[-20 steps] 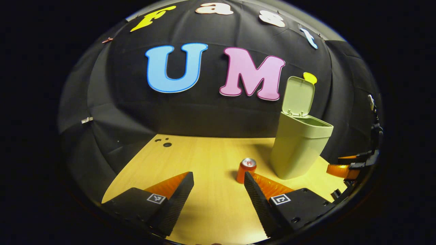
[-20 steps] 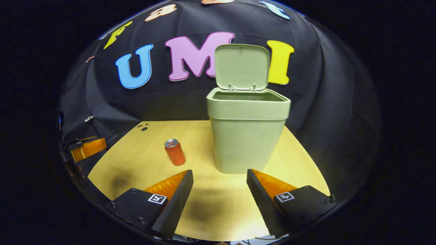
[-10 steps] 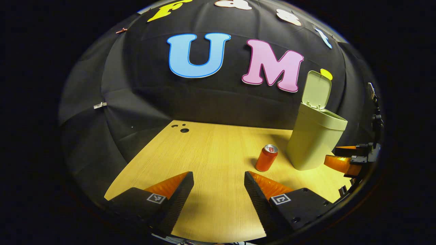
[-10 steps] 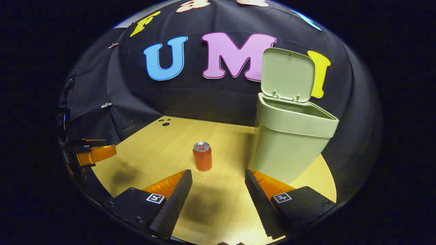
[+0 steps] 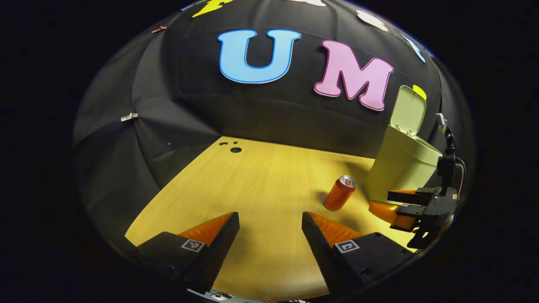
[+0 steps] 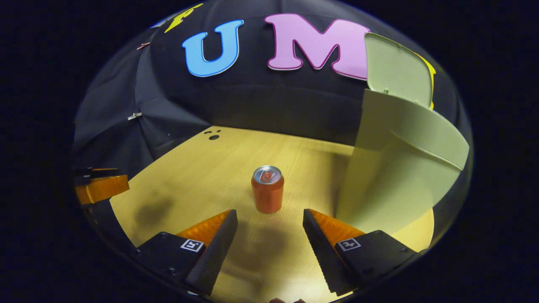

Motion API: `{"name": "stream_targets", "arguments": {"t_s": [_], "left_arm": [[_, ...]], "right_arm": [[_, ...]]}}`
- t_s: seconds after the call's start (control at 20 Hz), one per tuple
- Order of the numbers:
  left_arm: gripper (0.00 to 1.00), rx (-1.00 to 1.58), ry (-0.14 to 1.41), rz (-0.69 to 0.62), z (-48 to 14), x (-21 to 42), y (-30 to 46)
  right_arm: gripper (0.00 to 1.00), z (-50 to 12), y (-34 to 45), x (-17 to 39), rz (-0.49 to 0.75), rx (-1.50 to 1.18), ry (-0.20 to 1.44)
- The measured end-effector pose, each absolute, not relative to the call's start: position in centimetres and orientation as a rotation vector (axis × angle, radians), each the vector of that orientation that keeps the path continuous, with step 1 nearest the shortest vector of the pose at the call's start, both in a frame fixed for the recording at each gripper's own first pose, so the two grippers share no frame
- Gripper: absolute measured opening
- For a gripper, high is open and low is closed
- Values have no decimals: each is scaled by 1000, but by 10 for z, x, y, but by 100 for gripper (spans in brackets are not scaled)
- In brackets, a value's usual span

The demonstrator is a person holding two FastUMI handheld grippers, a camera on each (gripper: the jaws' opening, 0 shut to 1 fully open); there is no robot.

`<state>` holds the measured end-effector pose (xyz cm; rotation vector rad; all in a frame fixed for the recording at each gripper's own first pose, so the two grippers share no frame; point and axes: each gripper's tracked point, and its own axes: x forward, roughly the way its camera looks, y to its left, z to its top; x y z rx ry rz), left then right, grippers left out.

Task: Press the lid of the desktop garbage bin to open it, pick up the crumpled paper on the desktop and throw it into the bin, then pick up the pop can on the desktop and drop it into the bin, and finally close the garbage bin lid.

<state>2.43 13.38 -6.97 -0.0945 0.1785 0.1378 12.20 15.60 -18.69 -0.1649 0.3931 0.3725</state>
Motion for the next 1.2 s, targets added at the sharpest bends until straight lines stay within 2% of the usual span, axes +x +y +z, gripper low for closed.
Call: {"name": "stream_targets", "arguments": {"t_s": [0.55, 1.2], "left_arm": [[96, -140, 257, 219, -90, 31, 154], [96, -162, 303, 244, -101, 46, 152]], "right_arm": [[98, -240, 178, 200, 363, -148, 480], [98, -248, 196, 238, 356, -115, 495]]}}
